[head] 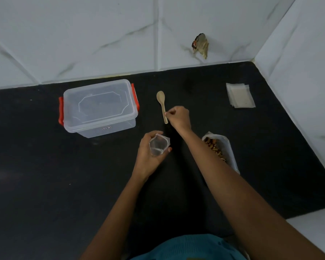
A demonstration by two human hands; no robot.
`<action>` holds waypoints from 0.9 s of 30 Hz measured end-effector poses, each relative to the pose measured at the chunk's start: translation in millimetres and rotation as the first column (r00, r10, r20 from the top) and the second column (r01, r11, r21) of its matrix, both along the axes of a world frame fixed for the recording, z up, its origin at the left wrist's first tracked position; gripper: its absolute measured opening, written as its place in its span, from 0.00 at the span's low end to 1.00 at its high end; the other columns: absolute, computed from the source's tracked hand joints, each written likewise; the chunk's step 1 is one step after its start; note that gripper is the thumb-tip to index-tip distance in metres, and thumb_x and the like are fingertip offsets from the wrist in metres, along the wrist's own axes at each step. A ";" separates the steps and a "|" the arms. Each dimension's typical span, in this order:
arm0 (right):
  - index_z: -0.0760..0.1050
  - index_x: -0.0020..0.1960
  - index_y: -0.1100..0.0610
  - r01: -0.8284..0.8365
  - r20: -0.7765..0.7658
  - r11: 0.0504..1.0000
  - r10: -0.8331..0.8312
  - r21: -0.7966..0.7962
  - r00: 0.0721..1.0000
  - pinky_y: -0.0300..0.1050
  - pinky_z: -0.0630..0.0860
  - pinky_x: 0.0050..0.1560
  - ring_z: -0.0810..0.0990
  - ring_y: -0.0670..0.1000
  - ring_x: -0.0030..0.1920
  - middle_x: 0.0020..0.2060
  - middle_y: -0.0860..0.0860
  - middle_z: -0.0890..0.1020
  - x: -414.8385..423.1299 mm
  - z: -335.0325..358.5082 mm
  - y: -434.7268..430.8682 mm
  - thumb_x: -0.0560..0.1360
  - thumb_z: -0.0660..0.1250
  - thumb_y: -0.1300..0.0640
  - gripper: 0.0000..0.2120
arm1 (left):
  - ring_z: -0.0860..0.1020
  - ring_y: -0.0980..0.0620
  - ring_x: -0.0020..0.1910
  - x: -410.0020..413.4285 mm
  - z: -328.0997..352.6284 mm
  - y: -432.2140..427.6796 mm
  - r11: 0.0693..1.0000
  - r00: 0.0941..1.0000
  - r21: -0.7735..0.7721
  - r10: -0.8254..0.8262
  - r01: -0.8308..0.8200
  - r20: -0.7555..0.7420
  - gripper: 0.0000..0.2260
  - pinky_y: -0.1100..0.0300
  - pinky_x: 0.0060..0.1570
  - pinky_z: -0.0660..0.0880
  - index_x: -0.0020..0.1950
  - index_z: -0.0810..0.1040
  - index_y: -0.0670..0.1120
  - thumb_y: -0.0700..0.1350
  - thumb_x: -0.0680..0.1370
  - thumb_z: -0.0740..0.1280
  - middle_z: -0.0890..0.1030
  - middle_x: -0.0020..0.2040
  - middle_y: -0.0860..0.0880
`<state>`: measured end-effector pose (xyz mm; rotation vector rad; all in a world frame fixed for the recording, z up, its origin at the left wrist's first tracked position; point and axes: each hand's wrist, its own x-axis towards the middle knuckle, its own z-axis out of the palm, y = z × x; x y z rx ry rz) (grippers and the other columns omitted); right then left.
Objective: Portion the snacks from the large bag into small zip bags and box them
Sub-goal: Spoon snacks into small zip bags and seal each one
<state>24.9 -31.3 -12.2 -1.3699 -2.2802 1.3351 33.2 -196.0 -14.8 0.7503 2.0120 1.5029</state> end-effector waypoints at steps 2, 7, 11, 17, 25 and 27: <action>0.77 0.42 0.61 0.016 0.029 1.000 -0.017 0.020 0.999 0.44 0.74 0.38 0.77 0.48 0.34 0.32 0.50 0.76 -13.8 -7.2 1.0 0.74 0.68 0.54 0.09 | 0.72 0.60 0.57 -3.5 -0.3 1.5 1.000 1.000 -0.012 0.021 -0.021 0.012 0.21 0.63 0.58 0.71 0.57 0.69 0.53 0.41 0.69 0.74 0.73 0.56 0.54; 0.78 0.49 0.61 0.011 0.140 0.998 -0.019 0.057 0.990 0.50 0.78 0.47 0.81 0.55 0.47 0.45 0.56 0.82 -29.3 -21.1 5.5 0.73 0.68 0.55 0.10 | 0.73 0.57 0.58 -10.5 -0.6 2.7 0.999 0.999 0.000 0.043 -0.043 0.023 0.21 0.65 0.55 0.71 0.52 0.68 0.59 0.41 0.69 0.74 0.74 0.57 0.52; 0.80 0.49 0.58 0.048 0.168 0.999 -0.051 0.019 0.984 0.48 0.78 0.45 0.82 0.54 0.47 0.46 0.54 0.82 -28.3 -17.7 11.6 0.74 0.67 0.56 0.08 | 0.73 0.57 0.56 -11.4 1.2 3.3 0.999 0.998 -0.002 0.050 -0.050 0.033 0.20 0.68 0.52 0.71 0.51 0.69 0.60 0.41 0.69 0.74 0.75 0.55 0.53; 0.79 0.49 0.62 0.175 -0.034 0.966 -0.185 -0.191 0.982 0.45 0.80 0.46 0.80 0.48 0.38 0.39 0.53 0.80 10.2 2.6 10.5 0.74 0.67 0.58 0.07 | 0.69 0.59 0.62 -2.1 8.2 4.7 1.000 1.000 0.000 -0.007 0.007 0.018 0.25 0.69 0.58 0.67 0.60 0.67 0.59 0.40 0.70 0.73 0.70 0.59 0.59; 0.77 0.49 0.59 0.237 -0.163 0.936 -0.284 -0.259 0.945 0.32 0.73 0.32 0.77 0.43 0.34 0.36 0.49 0.78 106.4 39.6 -6.8 0.74 0.67 0.59 0.05 | 0.72 0.56 0.62 28.1 18.0 -1.8 0.996 0.995 -0.004 -0.093 0.093 0.017 0.19 0.53 0.62 0.72 0.53 0.72 0.61 0.41 0.71 0.73 0.75 0.57 0.59; 0.78 0.49 0.57 0.248 -0.219 0.943 -0.296 -0.223 0.930 0.32 0.74 0.33 0.77 0.43 0.34 0.37 0.49 0.79 135.7 46.3 -9.7 0.74 0.68 0.60 0.05 | 0.72 0.55 0.61 37.5 16.1 -2.4 0.993 0.993 -0.019 -0.118 0.118 0.021 0.18 0.53 0.61 0.73 0.52 0.72 0.61 0.42 0.71 0.73 0.75 0.58 0.56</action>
